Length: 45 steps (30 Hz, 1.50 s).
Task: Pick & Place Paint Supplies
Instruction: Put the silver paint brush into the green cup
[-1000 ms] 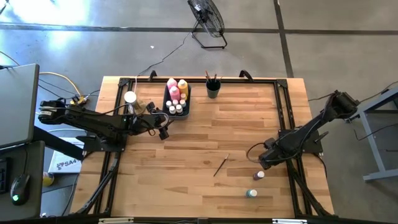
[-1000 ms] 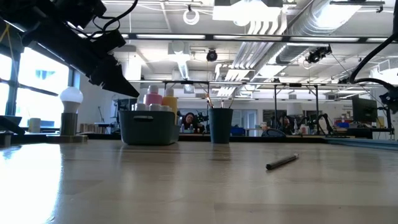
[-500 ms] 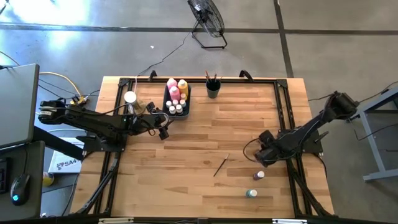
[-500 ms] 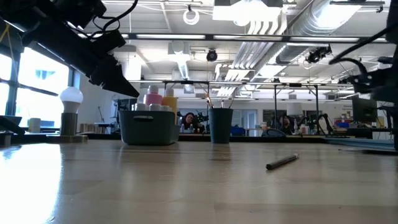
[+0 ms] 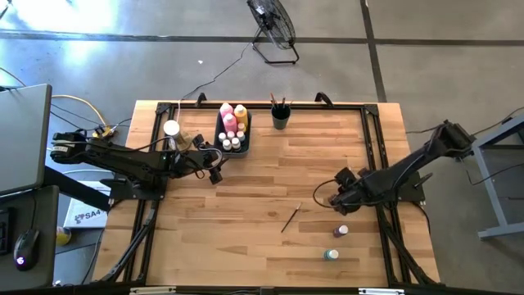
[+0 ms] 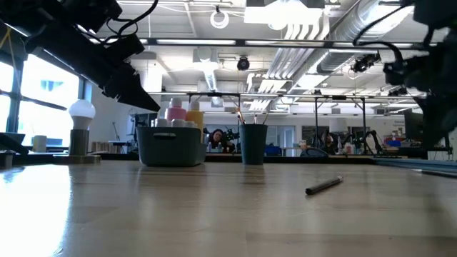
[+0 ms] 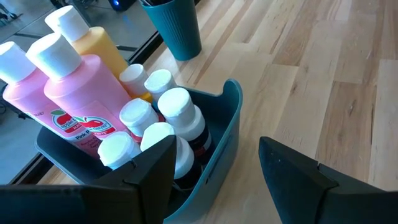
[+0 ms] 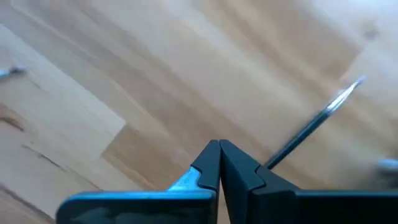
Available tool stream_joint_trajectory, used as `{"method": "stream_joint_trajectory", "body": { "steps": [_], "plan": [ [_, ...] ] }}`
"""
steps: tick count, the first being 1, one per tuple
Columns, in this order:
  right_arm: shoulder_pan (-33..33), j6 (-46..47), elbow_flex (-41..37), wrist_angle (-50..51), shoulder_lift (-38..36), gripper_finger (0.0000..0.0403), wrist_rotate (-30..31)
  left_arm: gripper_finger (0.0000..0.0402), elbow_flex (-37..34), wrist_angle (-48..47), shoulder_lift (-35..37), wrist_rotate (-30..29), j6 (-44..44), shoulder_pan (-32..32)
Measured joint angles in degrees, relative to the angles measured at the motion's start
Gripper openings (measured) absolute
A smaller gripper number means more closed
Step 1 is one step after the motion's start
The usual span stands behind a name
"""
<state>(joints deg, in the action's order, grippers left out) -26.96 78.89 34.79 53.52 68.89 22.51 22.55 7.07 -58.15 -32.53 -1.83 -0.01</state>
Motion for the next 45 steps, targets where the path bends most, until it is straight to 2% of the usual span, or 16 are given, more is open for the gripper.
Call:
{"method": "stream_joint_trajectory", "body": {
  "steps": [4,8,22,29,39,45],
  "plan": [
    [2.9,-0.7,4.8,11.3,-0.7,0.0002,-0.1,0.0223,0.0,0.0,0.0,0.0,0.0,0.0],
    [6.4,0.5,5.0,18.3,-0.8,0.0002,-5.0,0.0223,0.0,0.0,0.0,0.0,0.0,0.0],
    [15.3,-5.3,3.0,15.1,1.5,0.0002,-10.0,0.0223,0.0,-0.4,0.0,0.0,0.0,0.0],
    [20.5,-16.1,5.3,15.4,5.2,0.0002,-10.2,0.0223,0.0,-0.4,0.0,0.0,0.0,0.0],
    [25.5,-32.6,6.3,19.6,12.7,0.0002,-18.5,0.0223,0.0,-0.4,0.0,0.0,0.0,0.0],
    [25.6,-38.2,6.5,21.1,17.7,0.0002,-20.5,0.0223,0.0,-0.6,0.0,0.0,0.0,0.0]
  ]
}}
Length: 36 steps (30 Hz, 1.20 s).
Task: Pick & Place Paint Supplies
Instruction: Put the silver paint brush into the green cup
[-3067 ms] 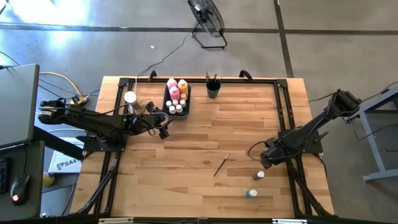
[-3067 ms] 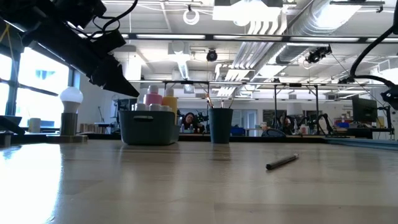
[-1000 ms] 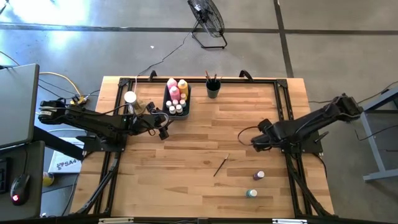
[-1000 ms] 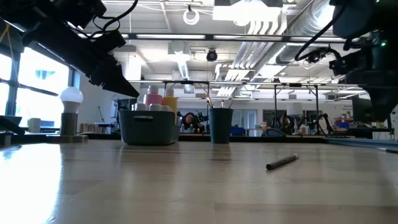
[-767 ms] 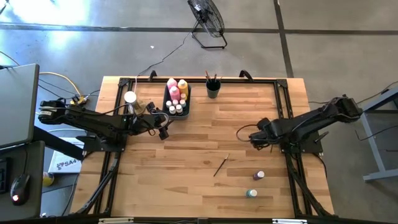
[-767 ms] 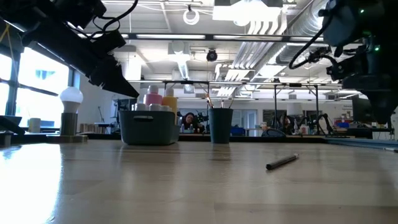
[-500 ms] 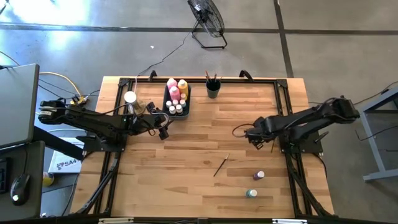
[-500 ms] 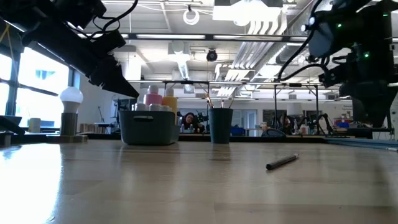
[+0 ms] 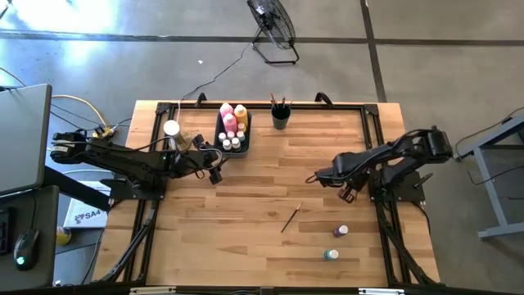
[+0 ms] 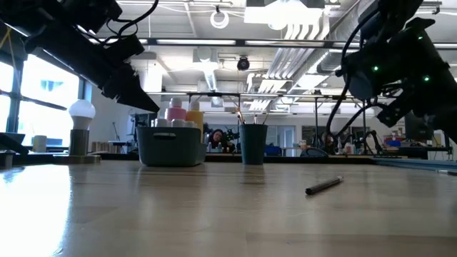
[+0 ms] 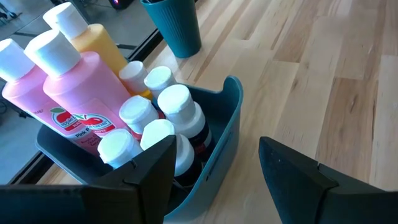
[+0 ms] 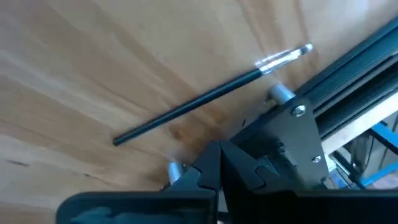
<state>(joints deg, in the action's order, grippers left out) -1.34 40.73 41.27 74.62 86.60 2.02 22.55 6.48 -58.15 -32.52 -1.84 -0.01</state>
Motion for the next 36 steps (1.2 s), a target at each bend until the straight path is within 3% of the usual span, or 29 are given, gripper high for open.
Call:
{"method": "stream_joint_trajectory", "body": {
  "steps": [16,31,36],
  "plan": [
    [0.0,-6.5,0.0,-4.8,3.9,0.0002,2.3,0.0223,0.0,-0.3,0.0,0.0,0.0,0.0],
    [0.0,-7.5,0.1,-4.6,3.9,0.0002,-0.4,0.0223,0.0,-0.4,0.0,0.0,-0.2,0.0],
    [0.0,-2.9,0.1,-8.7,3.9,0.0002,-3.9,0.0223,0.0,-0.4,0.0,0.0,-0.2,0.0]
  ]
}}
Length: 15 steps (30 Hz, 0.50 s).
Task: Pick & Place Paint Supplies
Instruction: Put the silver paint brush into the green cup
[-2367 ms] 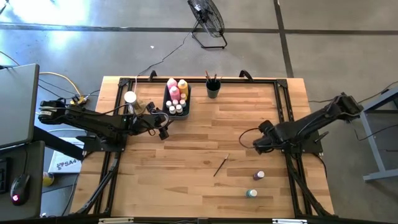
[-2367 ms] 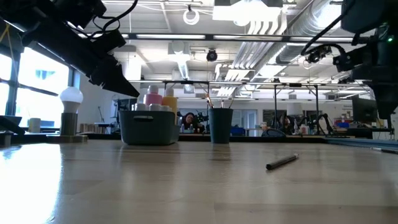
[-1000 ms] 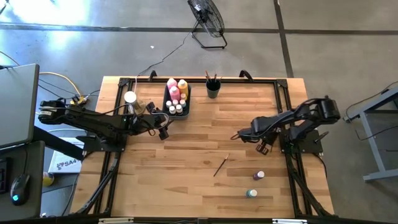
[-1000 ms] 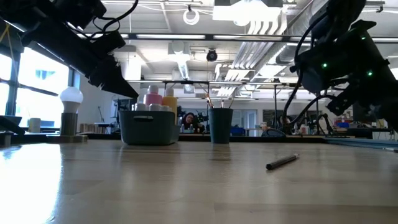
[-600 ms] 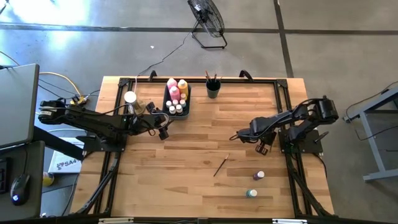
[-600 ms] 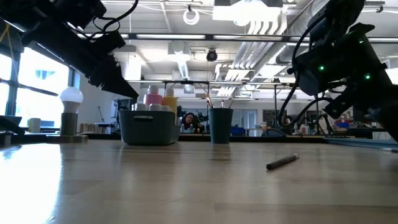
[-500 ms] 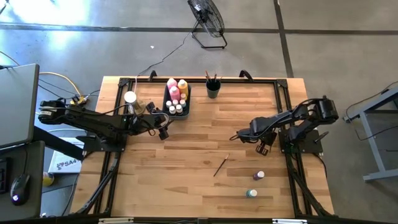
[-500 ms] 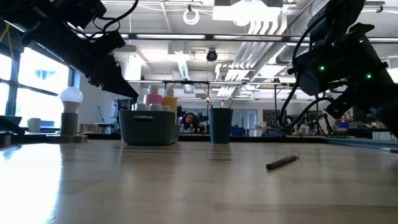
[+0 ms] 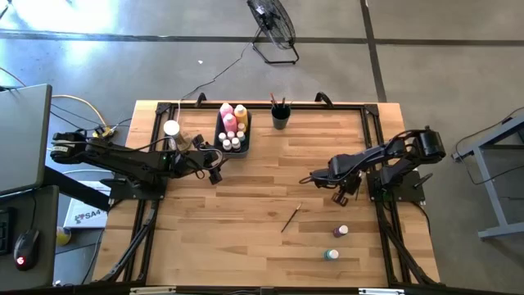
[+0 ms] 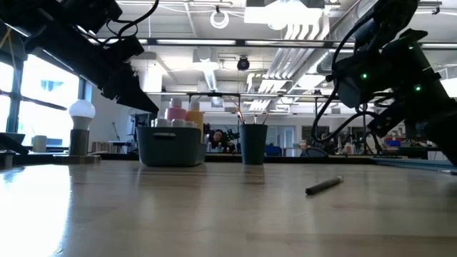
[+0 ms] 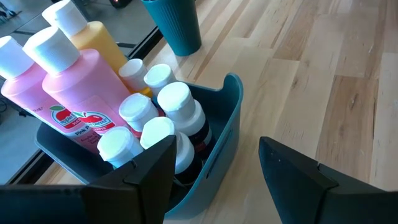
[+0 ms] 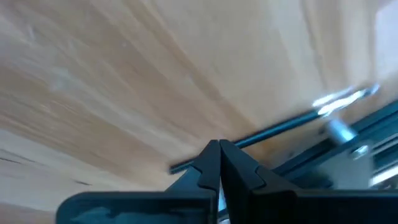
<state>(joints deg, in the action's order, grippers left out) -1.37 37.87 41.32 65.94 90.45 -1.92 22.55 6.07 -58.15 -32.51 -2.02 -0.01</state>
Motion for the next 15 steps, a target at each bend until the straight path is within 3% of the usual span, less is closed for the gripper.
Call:
{"method": "stream_joint_trajectory", "body": {
  "steps": [8,15],
  "plan": [
    [-3.2,15.4,1.4,-1.8,0.0,0.0002,-9.7,0.0223,0.0,0.0,0.0,0.0,0.0,0.0],
    [-8.5,19.8,1.6,-9.4,0.0,0.0002,-16.4,0.0223,0.0,-0.3,0.0,0.5,0.0,0.0]
  ]
}}
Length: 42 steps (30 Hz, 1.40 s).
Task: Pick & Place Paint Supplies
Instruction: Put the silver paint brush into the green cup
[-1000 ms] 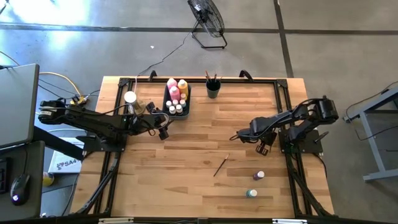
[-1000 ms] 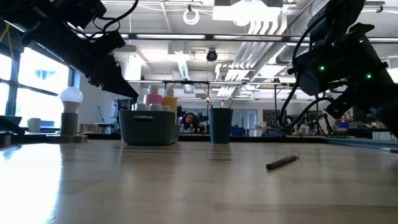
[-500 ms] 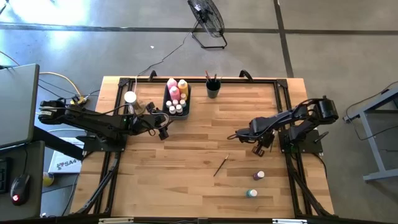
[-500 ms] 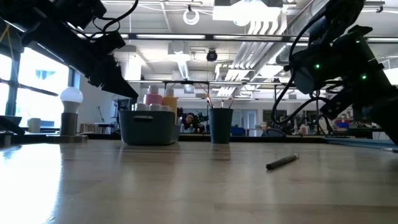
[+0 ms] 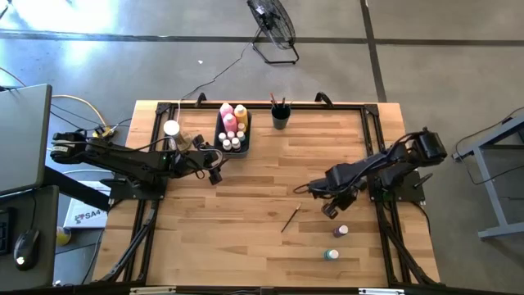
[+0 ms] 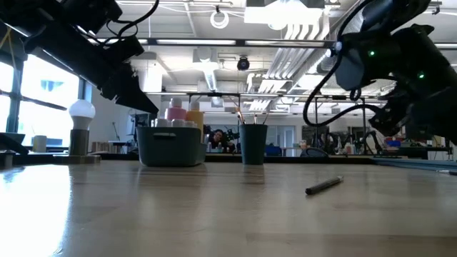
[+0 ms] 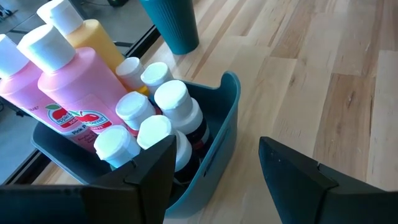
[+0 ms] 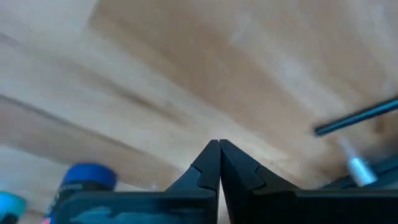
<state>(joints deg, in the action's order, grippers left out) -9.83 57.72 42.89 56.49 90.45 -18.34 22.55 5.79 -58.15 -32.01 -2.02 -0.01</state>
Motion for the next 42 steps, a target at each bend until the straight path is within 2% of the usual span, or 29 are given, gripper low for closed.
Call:
{"method": "stream_joint_trajectory", "body": {
  "steps": [3,8,11,18,21,25,31,36,39,42],
  "plan": [
    [-1.6,0.9,0.0,1.9,0.0,0.0002,0.0,0.0223,0.0,0.0,0.0,0.0,0.0,0.0],
    [-2.2,2.5,-1.2,6.6,0.0,0.0002,5.4,0.0223,0.0,0.0,0.0,0.0,0.0,0.0],
    [-2.2,3.6,-2.5,6.9,0.0,0.0002,7.9,0.0223,0.0,0.0,0.0,0.1,0.0,0.0],
    [-2.2,4.2,-3.9,7.4,0.0,0.0002,8.1,0.0223,0.0,0.1,0.0,-0.3,0.0,0.0],
    [-2.2,5.5,-3.9,7.7,0.0,0.0002,11.5,0.0223,0.0,0.1,0.0,-0.3,0.0,0.0],
    [-2.2,7.2,-4.0,7.6,0.0,0.0002,15.4,0.0223,0.0,0.1,0.0,-0.3,0.0,0.0],
    [-2.2,10.9,-6.0,7.3,0.0,0.0002,16.4,0.0223,0.0,0.1,0.0,0.0,-0.6,0.0],
    [-2.2,11.5,-7.3,2.8,-0.2,0.0002,17.6,0.0223,0.0,0.1,0.0,0.0,-1.3,0.0],
    [-2.2,11.6,-7.3,2.4,-0.2,0.0002,19.7,0.0223,0.0,0.1,0.0,0.0,-1.3,0.0],
    [-2.3,12.3,-6.7,2.4,-0.1,0.0002,24.5,0.0223,0.0,0.2,0.0,0.0,-1.3,0.0]
  ]
}}
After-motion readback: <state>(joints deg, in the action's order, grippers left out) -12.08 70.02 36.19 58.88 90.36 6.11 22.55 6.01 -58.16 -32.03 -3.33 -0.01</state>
